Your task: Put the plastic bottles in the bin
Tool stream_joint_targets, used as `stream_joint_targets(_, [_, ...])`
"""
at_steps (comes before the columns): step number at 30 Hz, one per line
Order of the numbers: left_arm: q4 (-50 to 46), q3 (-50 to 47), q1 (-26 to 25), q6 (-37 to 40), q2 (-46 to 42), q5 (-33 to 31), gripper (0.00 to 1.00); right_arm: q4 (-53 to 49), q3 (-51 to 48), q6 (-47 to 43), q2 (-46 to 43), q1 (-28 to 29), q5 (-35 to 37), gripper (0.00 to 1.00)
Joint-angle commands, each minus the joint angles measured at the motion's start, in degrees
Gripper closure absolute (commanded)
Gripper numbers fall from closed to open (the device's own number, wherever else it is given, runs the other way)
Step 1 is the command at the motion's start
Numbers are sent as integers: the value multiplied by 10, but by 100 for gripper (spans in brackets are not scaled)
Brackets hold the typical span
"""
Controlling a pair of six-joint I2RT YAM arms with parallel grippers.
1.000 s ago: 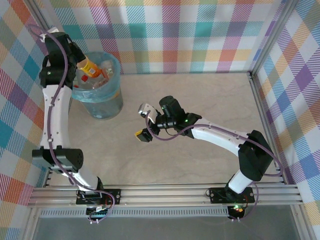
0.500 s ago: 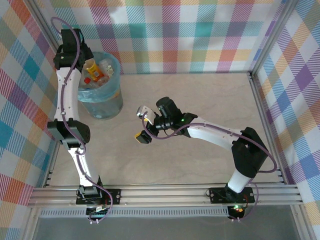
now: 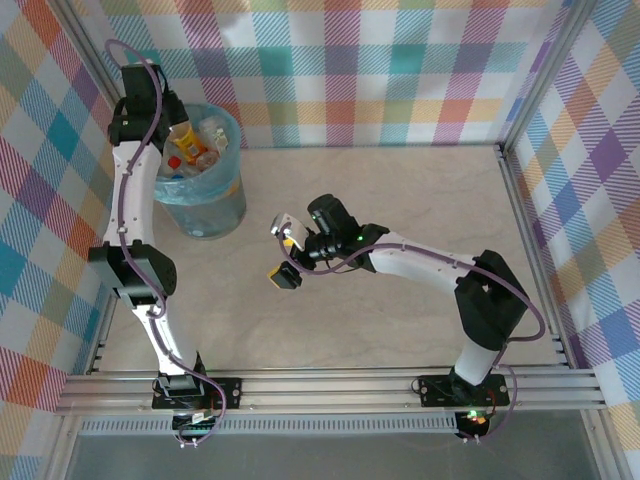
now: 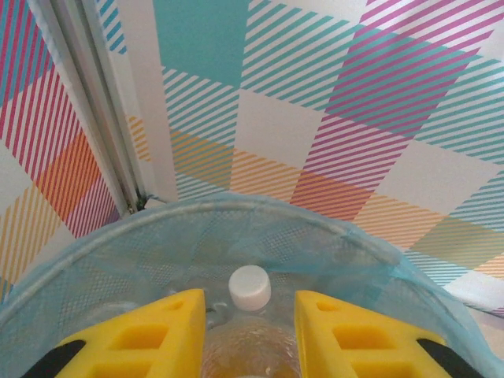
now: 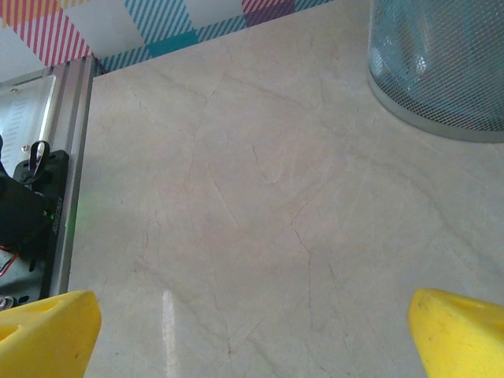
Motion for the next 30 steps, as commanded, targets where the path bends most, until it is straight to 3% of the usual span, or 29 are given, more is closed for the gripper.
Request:
stream_joint_targets(1, [-101,-69,13,-24,43,48,100,-12,26,6,2,2,-20,0])
stream_joint_targets(17, [-174,70,21,-9,-6,38,100,-10,33,27,1,3,-39,0])
stream_joint_targets(30, [-205,59,21,42,-31,-37,100,-12,27,32,1,4,-45,0])
